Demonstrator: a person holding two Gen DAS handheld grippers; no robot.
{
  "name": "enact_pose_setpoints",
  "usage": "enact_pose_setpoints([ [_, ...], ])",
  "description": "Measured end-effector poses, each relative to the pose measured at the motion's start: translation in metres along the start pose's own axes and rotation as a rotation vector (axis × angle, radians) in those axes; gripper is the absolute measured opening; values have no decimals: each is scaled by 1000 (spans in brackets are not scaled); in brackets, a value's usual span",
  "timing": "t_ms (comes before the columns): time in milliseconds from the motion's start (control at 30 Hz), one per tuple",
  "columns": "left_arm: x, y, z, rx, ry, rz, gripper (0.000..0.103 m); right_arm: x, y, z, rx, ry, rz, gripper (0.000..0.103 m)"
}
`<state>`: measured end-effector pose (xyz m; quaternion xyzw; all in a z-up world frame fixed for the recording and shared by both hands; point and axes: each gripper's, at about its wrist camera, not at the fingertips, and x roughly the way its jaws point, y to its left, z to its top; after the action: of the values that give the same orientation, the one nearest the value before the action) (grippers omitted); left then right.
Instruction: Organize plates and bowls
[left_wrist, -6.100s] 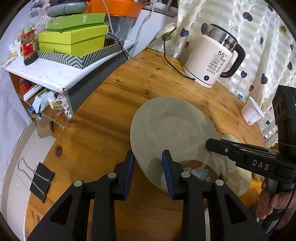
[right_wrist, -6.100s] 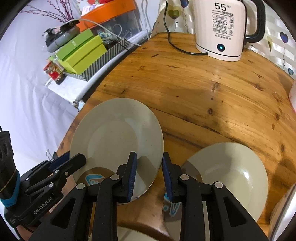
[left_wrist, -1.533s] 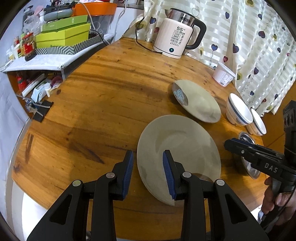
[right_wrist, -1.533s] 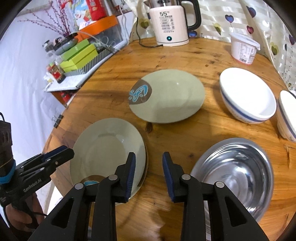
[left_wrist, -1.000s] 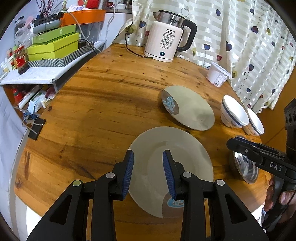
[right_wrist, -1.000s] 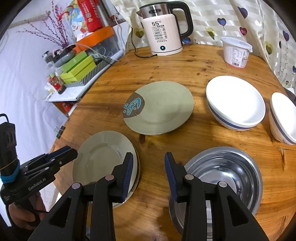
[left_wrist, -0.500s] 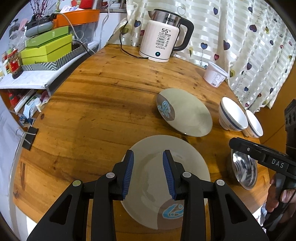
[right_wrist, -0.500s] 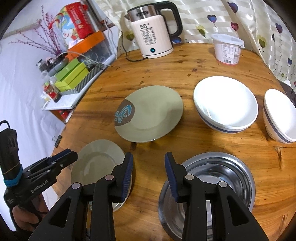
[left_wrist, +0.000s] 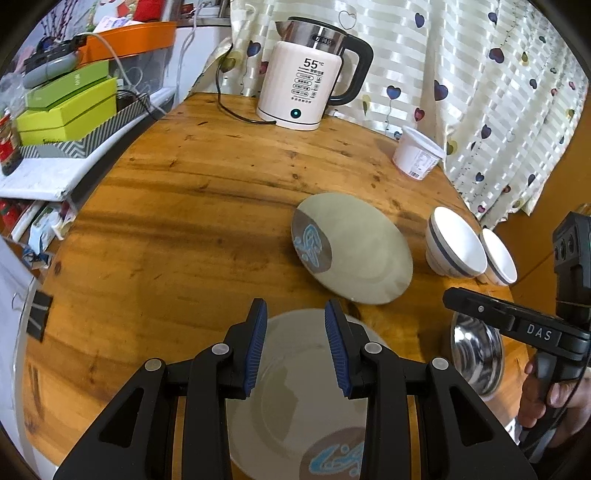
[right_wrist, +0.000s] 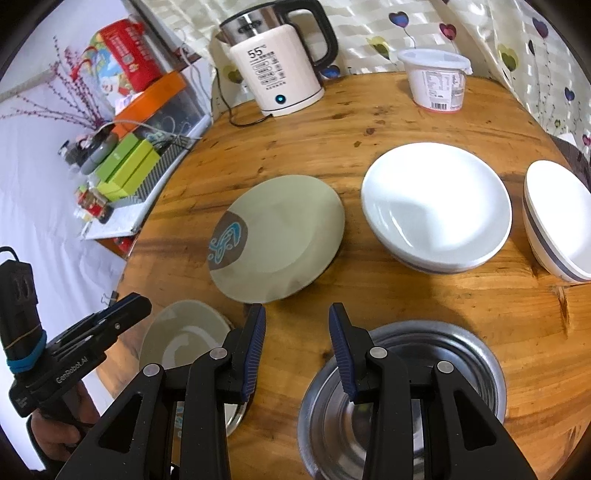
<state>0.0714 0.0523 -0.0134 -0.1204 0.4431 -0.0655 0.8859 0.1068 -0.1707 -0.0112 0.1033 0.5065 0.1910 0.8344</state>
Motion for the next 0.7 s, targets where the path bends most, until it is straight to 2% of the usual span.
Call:
enact_pose_setpoints([
  [700,57,-6,43,2,114,-104,34,32,-13,28,79,44,-16,35],
])
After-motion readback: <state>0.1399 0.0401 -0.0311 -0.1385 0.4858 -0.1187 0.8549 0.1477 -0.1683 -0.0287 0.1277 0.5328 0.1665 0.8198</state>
